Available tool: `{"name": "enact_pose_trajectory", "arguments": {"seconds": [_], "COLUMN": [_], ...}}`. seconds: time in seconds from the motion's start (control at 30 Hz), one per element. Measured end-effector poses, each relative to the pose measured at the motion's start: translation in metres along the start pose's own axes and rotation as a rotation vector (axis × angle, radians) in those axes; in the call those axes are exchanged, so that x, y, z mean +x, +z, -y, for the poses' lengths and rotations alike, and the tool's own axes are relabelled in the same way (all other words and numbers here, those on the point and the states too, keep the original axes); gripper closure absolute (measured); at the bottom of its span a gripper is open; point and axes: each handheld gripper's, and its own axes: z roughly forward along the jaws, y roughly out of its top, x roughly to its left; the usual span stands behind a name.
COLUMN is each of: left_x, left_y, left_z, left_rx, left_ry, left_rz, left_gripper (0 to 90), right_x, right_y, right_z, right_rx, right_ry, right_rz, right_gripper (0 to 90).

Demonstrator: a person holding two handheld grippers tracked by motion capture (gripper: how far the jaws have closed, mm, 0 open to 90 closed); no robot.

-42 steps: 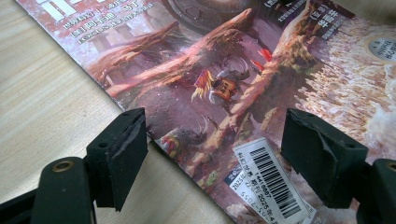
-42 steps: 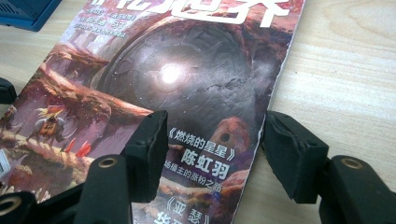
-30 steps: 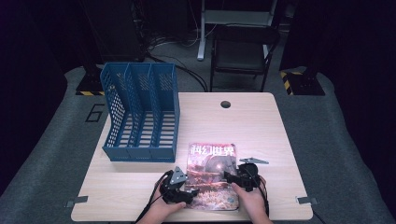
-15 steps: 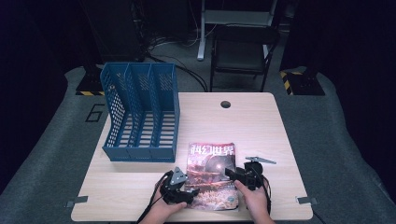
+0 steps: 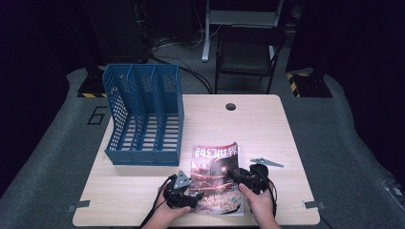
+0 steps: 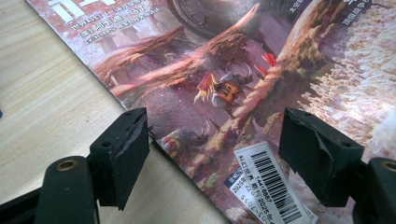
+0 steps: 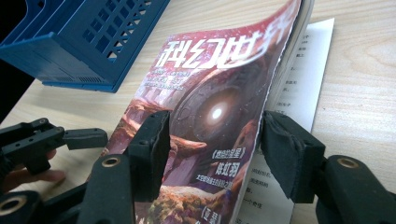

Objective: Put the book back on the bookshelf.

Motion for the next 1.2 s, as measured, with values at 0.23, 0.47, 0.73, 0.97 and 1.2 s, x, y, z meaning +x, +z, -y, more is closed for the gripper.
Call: {"name": "enact_pose_trajectory", "arguments": {"seconds": [0.23, 0.47, 0.73, 0.97, 1.2], "left_x": [0.000, 0.000, 0.000, 0.000, 0.000], "left_y": [0.000, 0.000, 0.000, 0.000, 0.000], "left_z": [0.000, 0.000, 0.000, 0.000, 0.000], "left_rx": [-0.001, 0.000, -0.001, -0.001, -0.001], "left_ry": [-0.002, 0.001, -0.001, -0.001, -0.002], "left_rz": [-0.003, -0.003, -0.003, -0.003, -0.002], "left_gripper": [24.5, 24.5, 24.5, 24.5, 24.5], "right_x": [-0.008, -0.010, -0.006, -0.006, -0.004], "right_y": [0.007, 0.021, 0.028, 0.030, 0.030], "right_z": [-0.001, 0.002, 0.003, 0.004, 0.004], "right_rx": [0.018, 0.103, 0.133, 0.144, 0.156], "right_ry": [0.054, 0.060, -0.022, -0.043, -0.061], "right_rz": [-0.013, -0.050, 0.013, 0.029, 0.014], "right_gripper": [40.7, 40.8, 40.5, 39.8, 33.4]}}
